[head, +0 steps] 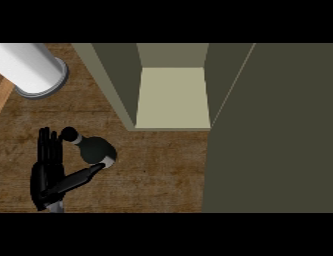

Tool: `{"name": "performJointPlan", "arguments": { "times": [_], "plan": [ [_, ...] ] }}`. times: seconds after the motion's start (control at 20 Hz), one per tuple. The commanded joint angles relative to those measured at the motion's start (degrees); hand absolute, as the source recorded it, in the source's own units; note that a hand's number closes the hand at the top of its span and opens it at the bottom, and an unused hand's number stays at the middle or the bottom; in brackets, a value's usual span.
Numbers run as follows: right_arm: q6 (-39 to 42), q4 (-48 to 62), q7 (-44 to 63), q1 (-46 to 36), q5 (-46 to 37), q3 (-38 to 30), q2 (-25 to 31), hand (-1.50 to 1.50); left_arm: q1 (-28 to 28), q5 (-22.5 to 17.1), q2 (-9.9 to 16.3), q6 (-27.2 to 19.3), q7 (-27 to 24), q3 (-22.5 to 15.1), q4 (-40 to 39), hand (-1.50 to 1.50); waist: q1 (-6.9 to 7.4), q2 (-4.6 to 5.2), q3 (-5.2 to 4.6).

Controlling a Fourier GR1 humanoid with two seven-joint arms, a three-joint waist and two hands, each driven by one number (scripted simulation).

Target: Pick up the wine, place it into the cabinet and close the cabinet

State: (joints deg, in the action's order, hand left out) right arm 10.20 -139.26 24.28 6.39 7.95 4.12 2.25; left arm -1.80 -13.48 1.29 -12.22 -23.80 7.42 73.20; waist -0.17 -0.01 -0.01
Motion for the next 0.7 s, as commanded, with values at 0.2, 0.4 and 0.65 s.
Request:
{"name": "performJointPlan", "arguments": {
  "times": [0.2, 0.4, 0.65],
  "plan": [
    [3.46, 2.4, -5.55, 3.01, 3.44, -3.35, 0.11, -1.5, 2.02, -0.83, -0.28, 4.35, -8.67, 1.66, -12.1, -1.5, -0.06, 0.01, 0.02],
    [1.38, 1.16, 0.59, -1.38, 4.07, -3.8, 0.93, -1.5, 8.07, -1.3, 0.22, 2.93, -7.78, 2.86, -17.55, -1.5, 0.0, 0.02, 0.0],
    [-0.33, -0.41, 0.69, -0.74, -1.77, 1.22, -1.45, -1.5, 7.94, -2.03, -0.18, 5.88, -15.87, 4.13, -25.73, -1.5, 0.0, 0.03, -0.01]
  ]
}}
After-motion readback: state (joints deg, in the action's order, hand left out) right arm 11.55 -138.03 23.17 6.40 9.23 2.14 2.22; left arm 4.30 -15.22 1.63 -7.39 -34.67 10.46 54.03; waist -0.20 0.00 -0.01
